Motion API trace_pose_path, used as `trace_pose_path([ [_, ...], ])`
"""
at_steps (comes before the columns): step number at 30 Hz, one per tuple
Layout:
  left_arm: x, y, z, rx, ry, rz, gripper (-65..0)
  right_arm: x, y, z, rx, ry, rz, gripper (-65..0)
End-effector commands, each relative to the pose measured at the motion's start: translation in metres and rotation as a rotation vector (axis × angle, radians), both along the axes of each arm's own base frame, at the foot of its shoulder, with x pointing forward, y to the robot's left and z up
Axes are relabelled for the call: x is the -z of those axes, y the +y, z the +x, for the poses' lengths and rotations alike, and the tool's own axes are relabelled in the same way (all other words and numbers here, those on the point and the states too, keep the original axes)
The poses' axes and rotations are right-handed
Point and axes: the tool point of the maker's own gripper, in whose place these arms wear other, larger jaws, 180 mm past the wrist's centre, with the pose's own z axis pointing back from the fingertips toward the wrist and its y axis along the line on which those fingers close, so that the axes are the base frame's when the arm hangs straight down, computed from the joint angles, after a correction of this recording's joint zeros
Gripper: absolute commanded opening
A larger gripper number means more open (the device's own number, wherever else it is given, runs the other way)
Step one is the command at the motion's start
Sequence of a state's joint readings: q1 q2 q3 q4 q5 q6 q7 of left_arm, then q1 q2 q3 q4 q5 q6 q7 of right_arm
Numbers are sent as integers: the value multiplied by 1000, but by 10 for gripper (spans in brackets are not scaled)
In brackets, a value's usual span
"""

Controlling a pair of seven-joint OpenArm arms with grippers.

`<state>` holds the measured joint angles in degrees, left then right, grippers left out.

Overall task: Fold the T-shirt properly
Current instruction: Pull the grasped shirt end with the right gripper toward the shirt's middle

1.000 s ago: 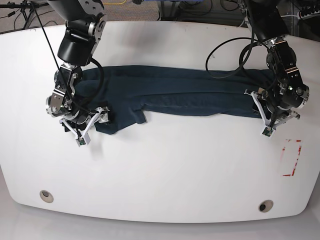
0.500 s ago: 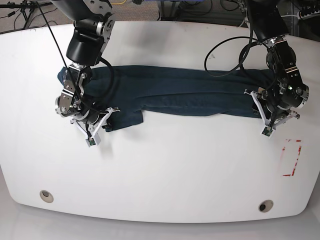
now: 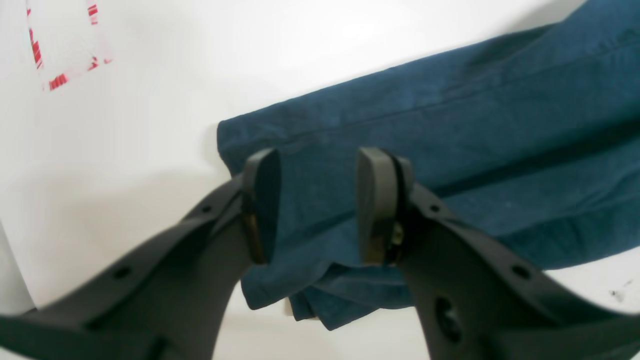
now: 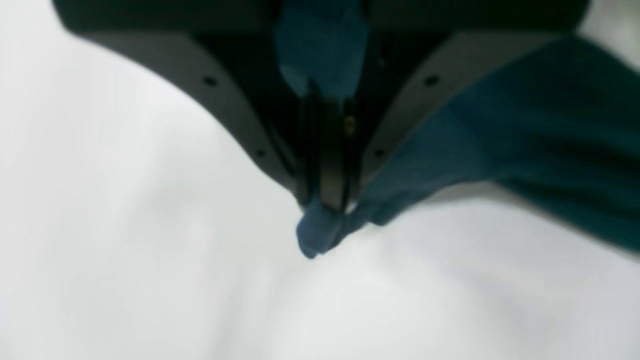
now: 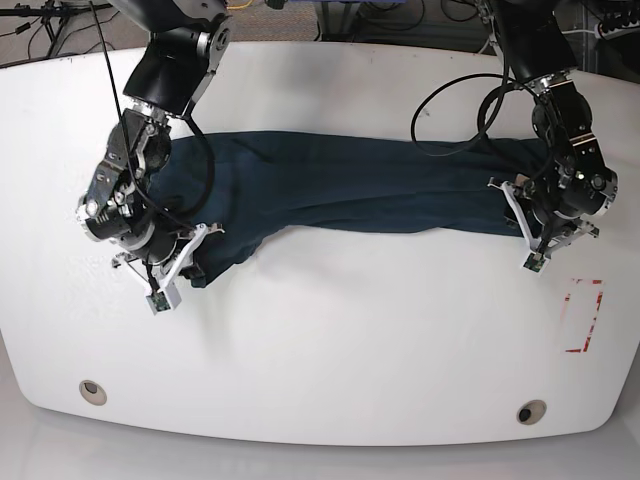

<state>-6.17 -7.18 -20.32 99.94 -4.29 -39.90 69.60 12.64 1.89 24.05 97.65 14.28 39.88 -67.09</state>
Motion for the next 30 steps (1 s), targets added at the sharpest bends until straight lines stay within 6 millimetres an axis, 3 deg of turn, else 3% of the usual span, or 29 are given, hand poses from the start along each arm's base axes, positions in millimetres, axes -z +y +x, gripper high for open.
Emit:
trace_pose_path([
  [1, -13, 3, 9, -1, -45, 8, -414, -12, 3, -9, -21, -20, 0, -650],
  [16, -12, 2, 9, 2, -42, 9, -414, 13, 57, -93, -240, 102, 215, -650],
  [23, -12, 2, 8, 2, -41, 9, -414, 19, 70, -117, -282, 137, 268, -642],
  [25, -12, 2, 8, 2, -41, 9, -414, 20, 71, -121, -282, 145, 275, -610],
  [30, -12, 2, 8, 2, -41, 9, -414, 23, 71, -123, -281, 153, 273, -452],
])
